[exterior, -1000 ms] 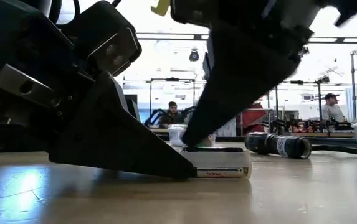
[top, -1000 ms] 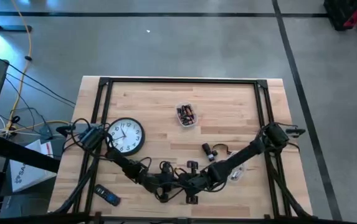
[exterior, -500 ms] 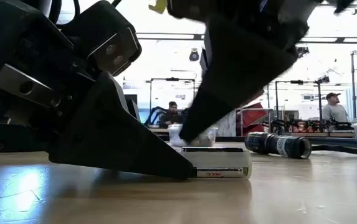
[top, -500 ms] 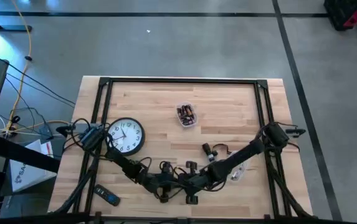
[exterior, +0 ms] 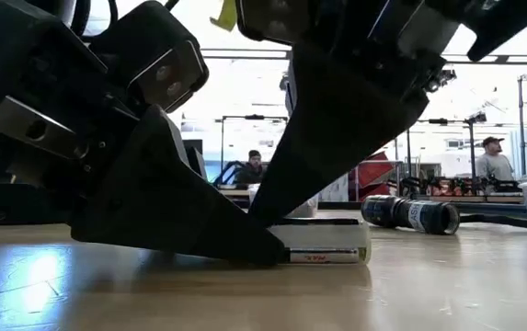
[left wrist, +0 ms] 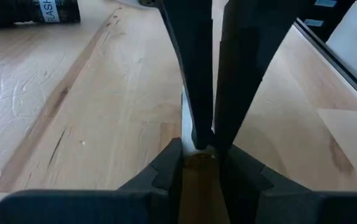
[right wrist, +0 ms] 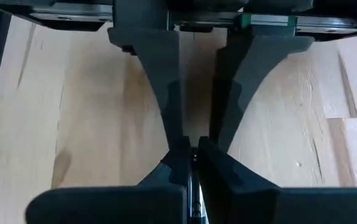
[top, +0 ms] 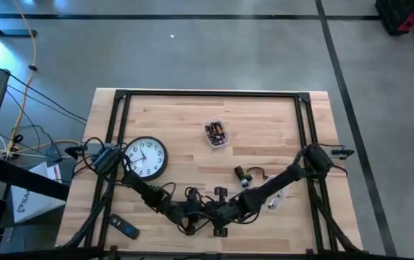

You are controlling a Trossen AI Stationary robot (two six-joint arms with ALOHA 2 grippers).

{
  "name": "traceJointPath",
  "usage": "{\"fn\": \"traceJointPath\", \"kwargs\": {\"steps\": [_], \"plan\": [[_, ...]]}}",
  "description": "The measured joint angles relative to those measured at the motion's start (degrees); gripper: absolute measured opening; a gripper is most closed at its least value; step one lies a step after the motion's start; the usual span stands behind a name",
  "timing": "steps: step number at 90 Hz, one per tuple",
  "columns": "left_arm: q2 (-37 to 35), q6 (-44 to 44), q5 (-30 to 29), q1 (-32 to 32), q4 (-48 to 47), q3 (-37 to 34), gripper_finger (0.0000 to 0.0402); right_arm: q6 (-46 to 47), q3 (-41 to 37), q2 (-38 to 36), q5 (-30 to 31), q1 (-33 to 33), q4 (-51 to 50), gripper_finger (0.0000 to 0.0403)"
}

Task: Insert battery
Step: Insert the silver battery into the battery holder, then insert the battery holder into the black flashlight

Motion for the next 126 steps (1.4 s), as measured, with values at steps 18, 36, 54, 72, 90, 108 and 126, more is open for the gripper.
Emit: {"fn": "traceJointPath", "kwargs": {"steps": [18,36,54,72,90,108,126], "plan": [[0.00,-0.16,0.00,0.02,0.01,0.00,0.0065,-3.13,-0.52,-4.58,3.37,0.34,-2.36,0.0000],[0.00,-0.13,-0.03,0.02,0.43,0.00,0.0065,-6.94,-0.29,-10.69,13.41,2.80,-6.18,0.0000],[0.04,-0.54,-0.99,0.54,4.08,-0.17,0.0065,-6.58,-1.08,-11.55,22.44,8.24,-8.64,0.0004],[-0.39,-1.69,2.43,1.82,9.58,-0.11,0.0065,-6.60,-1.75,-11.57,40.72,15.33,-9.19,0.0034],[-0.50,-2.15,5.63,3.98,11.74,-0.07,0.0065,-0.33,-8.06,-14.15,48.51,18.81,-16.11,0.0080],[-0.50,1.10,14.27,9.24,15.16,-0.07,0.0065,1.91,-23.02,-23.97,46.71,18.48,-8.16,0.0109],[-0.57,3.87,31.01,16.20,25.44,-0.04,0.0065,-3.44,-35.06,-34.58,44.95,18.24,2.92,0.0115]]}}
